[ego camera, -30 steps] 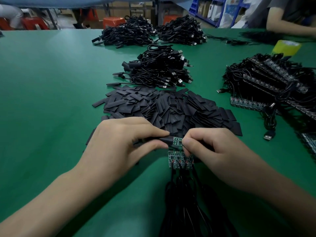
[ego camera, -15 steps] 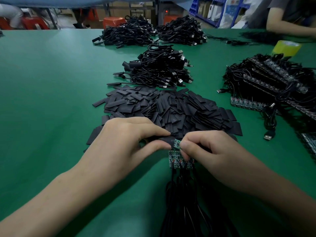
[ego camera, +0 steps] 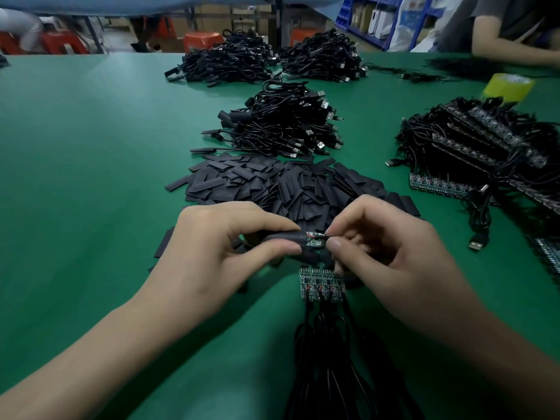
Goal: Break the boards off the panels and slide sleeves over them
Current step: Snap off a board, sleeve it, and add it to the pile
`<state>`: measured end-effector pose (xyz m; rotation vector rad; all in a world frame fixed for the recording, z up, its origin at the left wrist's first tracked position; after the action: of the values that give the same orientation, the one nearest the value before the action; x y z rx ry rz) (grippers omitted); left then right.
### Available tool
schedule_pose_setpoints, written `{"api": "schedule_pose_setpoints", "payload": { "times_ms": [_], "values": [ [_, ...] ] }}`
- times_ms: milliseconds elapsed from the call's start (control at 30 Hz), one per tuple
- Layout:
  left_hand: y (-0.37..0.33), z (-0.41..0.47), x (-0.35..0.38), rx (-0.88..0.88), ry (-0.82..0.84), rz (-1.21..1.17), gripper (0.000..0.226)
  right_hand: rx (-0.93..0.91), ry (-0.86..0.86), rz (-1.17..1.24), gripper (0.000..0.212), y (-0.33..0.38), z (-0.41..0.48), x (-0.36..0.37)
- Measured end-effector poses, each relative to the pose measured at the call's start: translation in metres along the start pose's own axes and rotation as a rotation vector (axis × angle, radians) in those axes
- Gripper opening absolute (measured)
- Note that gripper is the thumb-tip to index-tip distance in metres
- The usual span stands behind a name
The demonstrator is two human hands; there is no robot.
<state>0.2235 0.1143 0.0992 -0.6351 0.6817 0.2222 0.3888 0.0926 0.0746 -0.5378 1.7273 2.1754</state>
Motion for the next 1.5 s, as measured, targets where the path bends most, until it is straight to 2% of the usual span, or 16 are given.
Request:
{"api": "schedule_pose_setpoints", "payload": {
  "times_ms": [100, 200, 433, 600, 700, 800, 867, 1033, 1167, 1300, 1500],
  "values": [
    [-0.003, 0.0, -0.003, 0.008, -0.024, -0.007, 0.019, -0.146, -0.118, -0.175, 0.01, 0.019, -0.005, -0.007],
    [-0.005, 0.001, -0.005, 0.015, -0.041, -0.001, 0.019, -0.215, -0.178, -0.228, 0.009, 0.026, -0.007, -0.011],
    [-0.012, 0.0, 0.004, 0.052, -0.014, 0.0, 0.02, -0.284, -0.178, -0.272, 0.002, 0.034, -0.012, -0.004],
    [-0.014, -0.001, 0.004, 0.066, -0.036, -0.001, 0.018, -0.242, -0.156, -0.202, 0.003, 0.03, -0.011, -0.002],
    [-0.012, -0.002, -0.004, 0.055, -0.103, 0.015, 0.017, -0.027, -0.061, 0.081, 0.008, 0.009, -0.005, 0.001],
    [-0.012, -0.003, -0.009, 0.046, -0.151, 0.052, 0.02, 0.086, 0.061, 0.191, 0.007, -0.001, -0.003, 0.01],
    [-0.01, -0.006, -0.012, 0.023, -0.19, 0.092, 0.025, 0.088, 0.072, 0.205, 0.012, 0.0, -0.003, 0.014],
    [-0.012, -0.011, -0.017, -0.007, -0.293, 0.113, 0.034, 0.028, -0.071, 0.126, 0.01, 0.007, -0.007, 0.01],
    [-0.015, -0.011, -0.012, -0.001, -0.268, 0.053, 0.049, -0.04, -0.149, 0.004, 0.007, 0.015, -0.01, 0.005],
    [-0.015, -0.009, -0.009, 0.011, -0.239, 0.02, 0.057, -0.087, -0.137, -0.089, 0.008, 0.021, -0.011, 0.009],
    [-0.021, -0.01, -0.015, 0.068, -0.265, 0.074, 0.055, -0.074, -0.079, -0.045, 0.012, 0.02, -0.011, 0.012]
  ]
}}
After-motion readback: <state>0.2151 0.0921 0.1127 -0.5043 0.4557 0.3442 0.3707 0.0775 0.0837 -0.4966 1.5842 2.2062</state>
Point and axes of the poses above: each hand's wrist, its own z-axis towards the middle knuckle, its own x-axis out of the palm, y = z × x, the point moved 10 cm from there along z, towards the middle knuckle, and after that the axes turned 11 degrees about x, right-handed, at the moved point
